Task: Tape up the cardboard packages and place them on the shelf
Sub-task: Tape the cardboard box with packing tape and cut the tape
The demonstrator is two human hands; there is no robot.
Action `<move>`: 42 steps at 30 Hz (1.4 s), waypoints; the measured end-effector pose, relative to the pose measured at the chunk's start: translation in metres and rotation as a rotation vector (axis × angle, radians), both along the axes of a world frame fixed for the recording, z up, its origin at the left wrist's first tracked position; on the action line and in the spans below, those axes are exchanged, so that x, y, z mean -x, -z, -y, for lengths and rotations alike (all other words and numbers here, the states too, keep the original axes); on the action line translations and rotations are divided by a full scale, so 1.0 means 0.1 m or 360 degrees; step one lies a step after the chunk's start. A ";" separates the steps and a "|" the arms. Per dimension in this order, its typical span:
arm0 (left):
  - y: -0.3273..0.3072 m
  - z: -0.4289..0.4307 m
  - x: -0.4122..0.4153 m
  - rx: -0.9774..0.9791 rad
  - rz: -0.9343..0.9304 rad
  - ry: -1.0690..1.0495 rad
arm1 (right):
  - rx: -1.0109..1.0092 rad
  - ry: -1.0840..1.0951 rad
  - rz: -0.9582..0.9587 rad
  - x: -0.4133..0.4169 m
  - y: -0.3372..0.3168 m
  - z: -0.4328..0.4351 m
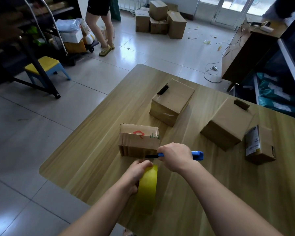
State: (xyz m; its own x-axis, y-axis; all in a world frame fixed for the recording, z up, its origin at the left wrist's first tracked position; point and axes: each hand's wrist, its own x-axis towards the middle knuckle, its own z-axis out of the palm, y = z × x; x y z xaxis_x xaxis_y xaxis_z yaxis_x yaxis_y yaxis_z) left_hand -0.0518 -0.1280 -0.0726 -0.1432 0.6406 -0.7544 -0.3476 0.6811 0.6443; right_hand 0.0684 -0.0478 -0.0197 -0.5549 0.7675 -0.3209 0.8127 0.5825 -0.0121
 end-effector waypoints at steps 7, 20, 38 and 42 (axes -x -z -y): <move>0.03 -0.02 0.00 0.0012 -0.0015 0.0027 | -0.0038 0.0046 0.0084 0.09 0.04 0.04; -0.11 0.03 0.00 -0.0038 -0.0043 0.0044 | -0.0118 -0.0007 0.0331 0.16 0.05 0.09; -0.10 0.09 0.05 -0.0039 0.0015 0.0015 | 0.0072 0.0173 -0.0379 0.32 0.13 0.02; -0.12 0.13 0.07 -0.0007 0.0037 0.0035 | -0.0085 0.0128 -0.0347 0.36 0.15 0.03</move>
